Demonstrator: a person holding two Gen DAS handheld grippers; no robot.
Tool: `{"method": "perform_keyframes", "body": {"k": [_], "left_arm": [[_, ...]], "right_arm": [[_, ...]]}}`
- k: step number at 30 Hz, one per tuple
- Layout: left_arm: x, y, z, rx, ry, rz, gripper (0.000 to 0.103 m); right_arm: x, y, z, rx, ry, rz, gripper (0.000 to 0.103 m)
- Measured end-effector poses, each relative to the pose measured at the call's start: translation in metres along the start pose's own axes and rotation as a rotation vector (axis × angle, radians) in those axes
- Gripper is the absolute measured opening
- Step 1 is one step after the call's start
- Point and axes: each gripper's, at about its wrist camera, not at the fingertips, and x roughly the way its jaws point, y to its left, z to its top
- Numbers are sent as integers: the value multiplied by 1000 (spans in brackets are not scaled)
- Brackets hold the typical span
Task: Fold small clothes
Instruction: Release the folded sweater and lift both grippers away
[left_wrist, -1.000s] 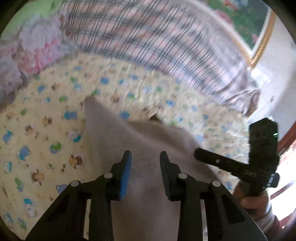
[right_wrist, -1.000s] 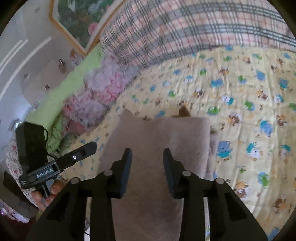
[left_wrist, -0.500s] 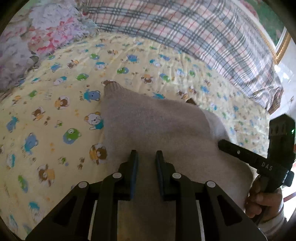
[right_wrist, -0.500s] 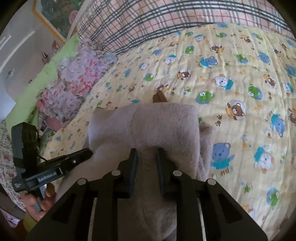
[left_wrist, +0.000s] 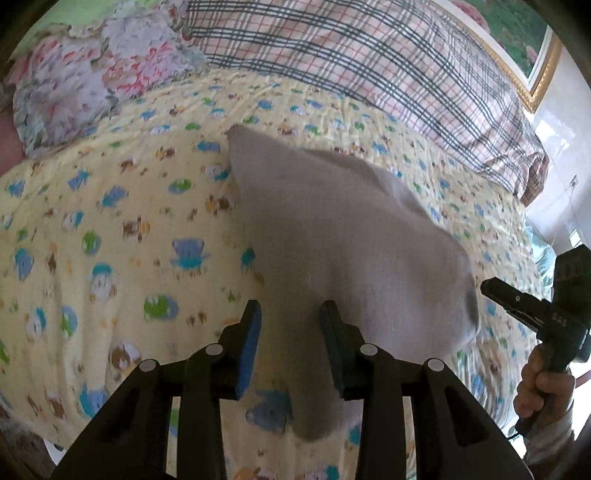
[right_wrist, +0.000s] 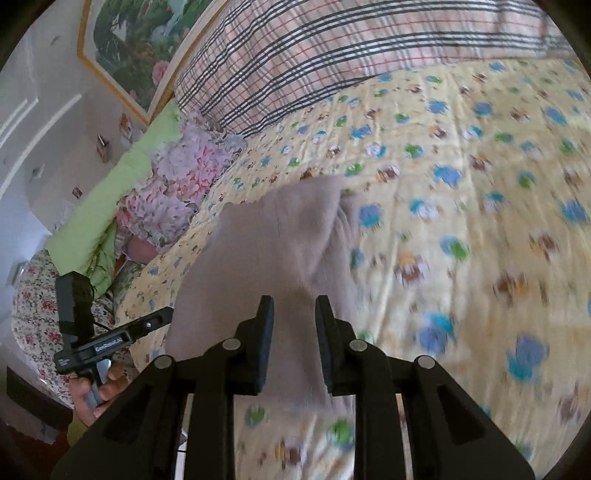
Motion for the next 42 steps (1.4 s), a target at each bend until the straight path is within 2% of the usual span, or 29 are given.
{"method": "perform_keyframes", "body": {"k": [5,8,10,12,14,17,20,23,28,32,38,42], "left_arm": [[-5,1,-6,-2,-3,-4,34],[-14,-3,-2,15,-25,-21,36],[-13,-8,-3,41,-21,2,42],[-9,-11,-6,56,-7,17,42],[-7,-12,-12,58,7,13,42],[-2,-10,-25,68,33,7,43],[8,-8,-35,71,52,26,45],[15,-3,-42,60,58,30,52],[14,2,-55,63,21,28,59],[10,10,-55,2,13,6,60],[-10,3,-58,25,-31,67,61],[-24,-2,-64,21,-60,78,69]], "right_arm": [[10,13,-17,-25,35,4,24],[12,28,-13,-61,26,16,24],[14,36,-8,-91,16,9,24],[18,40,-3,-112,19,-25,24],[23,39,-4,-124,36,-89,24],[24,30,-14,-122,63,-92,24],[29,18,-30,-132,96,-153,24],[30,8,-37,-124,95,-148,24],[29,17,-41,-197,110,-186,24],[27,17,-41,-188,108,-188,24],[7,22,-46,-155,75,-167,26],[-6,28,-54,-140,42,-144,31]]}}
